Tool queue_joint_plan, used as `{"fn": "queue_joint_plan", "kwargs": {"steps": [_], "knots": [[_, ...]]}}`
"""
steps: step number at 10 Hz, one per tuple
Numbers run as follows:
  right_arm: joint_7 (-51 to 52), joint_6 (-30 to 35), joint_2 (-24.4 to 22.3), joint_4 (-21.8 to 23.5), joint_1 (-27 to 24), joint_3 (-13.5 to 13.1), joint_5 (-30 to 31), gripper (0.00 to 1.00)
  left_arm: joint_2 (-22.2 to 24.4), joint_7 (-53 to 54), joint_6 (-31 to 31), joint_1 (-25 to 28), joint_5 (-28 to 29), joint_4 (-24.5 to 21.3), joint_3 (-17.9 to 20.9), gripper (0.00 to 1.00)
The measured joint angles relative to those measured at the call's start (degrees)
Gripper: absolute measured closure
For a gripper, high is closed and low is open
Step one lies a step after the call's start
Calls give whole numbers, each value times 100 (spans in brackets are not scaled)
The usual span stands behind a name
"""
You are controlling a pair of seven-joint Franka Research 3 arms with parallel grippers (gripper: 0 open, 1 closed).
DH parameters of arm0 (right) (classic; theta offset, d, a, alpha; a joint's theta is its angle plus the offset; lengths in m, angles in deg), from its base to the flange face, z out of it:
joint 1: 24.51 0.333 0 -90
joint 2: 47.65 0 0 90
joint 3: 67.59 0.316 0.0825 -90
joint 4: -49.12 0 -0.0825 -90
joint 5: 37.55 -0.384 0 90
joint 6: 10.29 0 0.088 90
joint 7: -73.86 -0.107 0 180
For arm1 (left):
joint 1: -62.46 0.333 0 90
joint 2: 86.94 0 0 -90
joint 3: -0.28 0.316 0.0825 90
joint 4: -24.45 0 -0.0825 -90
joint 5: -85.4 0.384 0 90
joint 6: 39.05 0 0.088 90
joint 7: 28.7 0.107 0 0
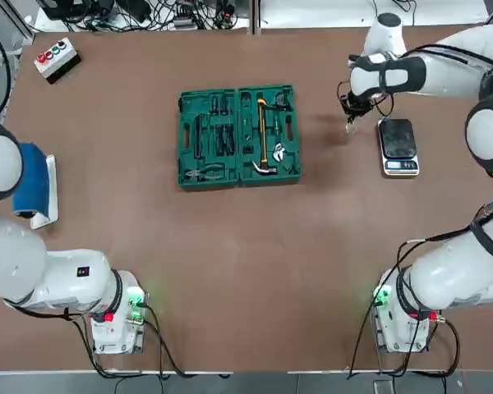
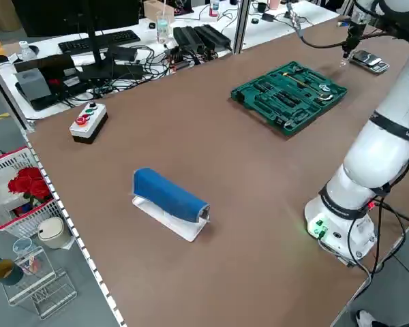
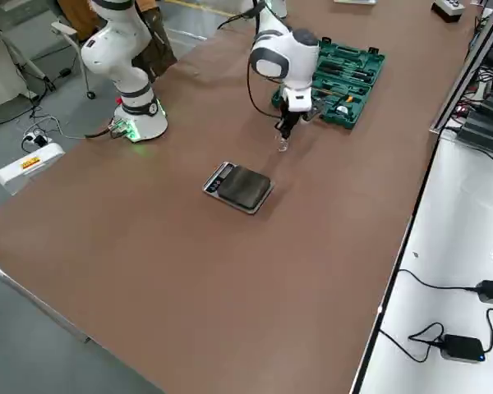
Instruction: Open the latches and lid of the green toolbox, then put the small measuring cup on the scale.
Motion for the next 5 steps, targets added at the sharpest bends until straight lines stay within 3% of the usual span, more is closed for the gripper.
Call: {"fn": "queue_joint_plan", "kwargs": {"steps": [3, 5], "knots": [[1050, 425, -621, 114, -647, -82, 89, 93, -73, -66, 0, -31, 0, -3, -24, 0], [1913, 419, -942, 475, -844, -502, 95, 93, -109, -172, 1, -39, 0, -4, -39, 0]]}}
